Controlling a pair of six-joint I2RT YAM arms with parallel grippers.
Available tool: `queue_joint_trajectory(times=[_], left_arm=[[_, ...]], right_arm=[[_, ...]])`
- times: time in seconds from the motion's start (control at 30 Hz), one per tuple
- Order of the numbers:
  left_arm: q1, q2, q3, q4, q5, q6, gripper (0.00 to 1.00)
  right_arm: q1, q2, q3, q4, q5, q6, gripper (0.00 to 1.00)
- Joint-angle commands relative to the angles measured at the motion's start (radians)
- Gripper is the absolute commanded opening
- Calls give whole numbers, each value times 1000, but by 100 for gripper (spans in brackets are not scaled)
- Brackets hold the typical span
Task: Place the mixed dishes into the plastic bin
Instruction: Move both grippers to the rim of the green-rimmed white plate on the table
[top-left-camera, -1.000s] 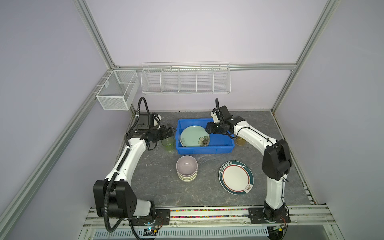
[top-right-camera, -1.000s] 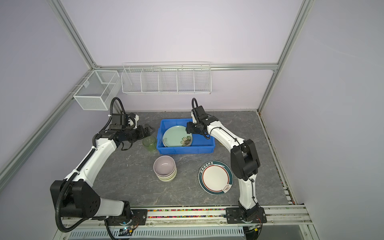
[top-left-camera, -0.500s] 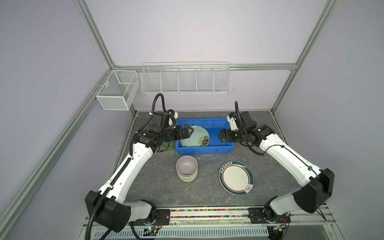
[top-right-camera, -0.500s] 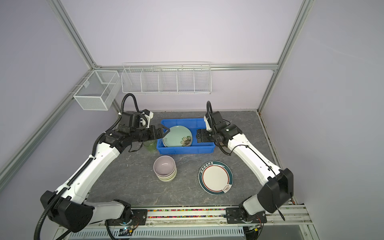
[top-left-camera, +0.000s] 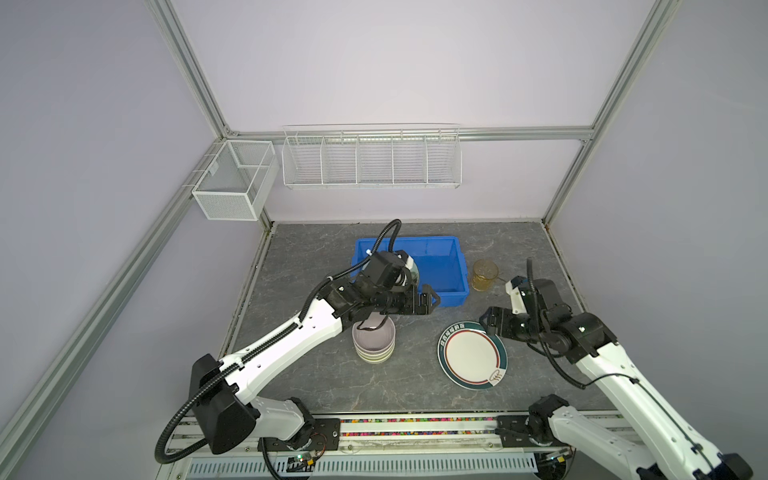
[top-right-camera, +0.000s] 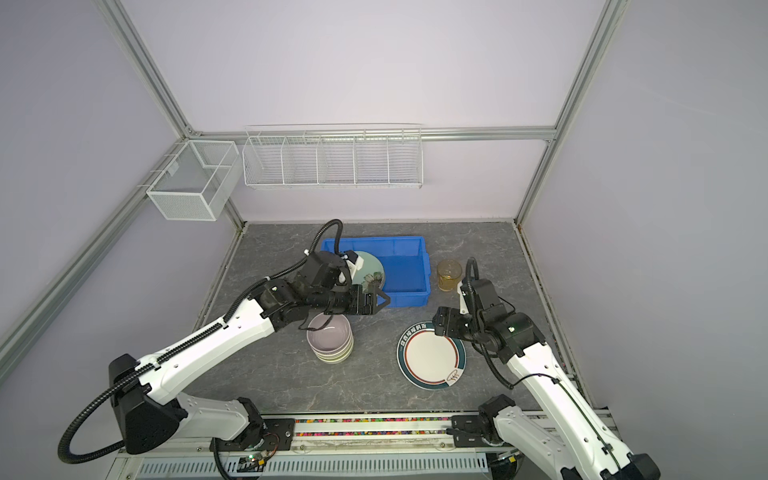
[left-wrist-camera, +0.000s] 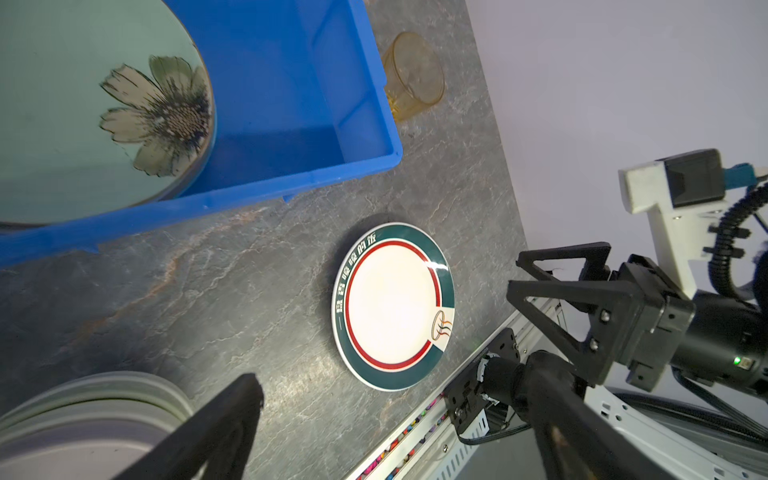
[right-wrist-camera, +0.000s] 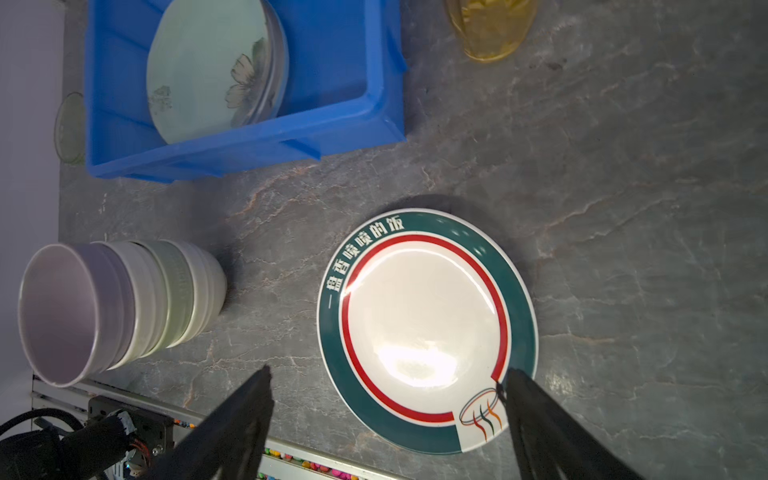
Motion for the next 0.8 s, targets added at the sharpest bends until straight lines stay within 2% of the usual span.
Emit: queue_joint_trajectory(times=[0.0,0.1,0.23,0.4,0.57,0.77], left_arm=[[-19,22,-23,24,-6,-29,100],[-30,59,-35,35,32,-29,99],[-50,123,-27,36,64,-23,99],[-75,207,-5,49,77,-21,97],[-79,299,38,43,134,-25,94],[-92,368,58,43,113,-16,93]], right_arm=[[-56,-55,-77,-39,-78,42,89],[-110,-86,-144,-84,-119,41,89],[-162,-148,-247,-50,-186,65,89],[-183,-204,-301,-37,-148,107,89],[-181,-236,-330,-7,-126,153,89],[-181,-222,-357,32,-120,163,89]])
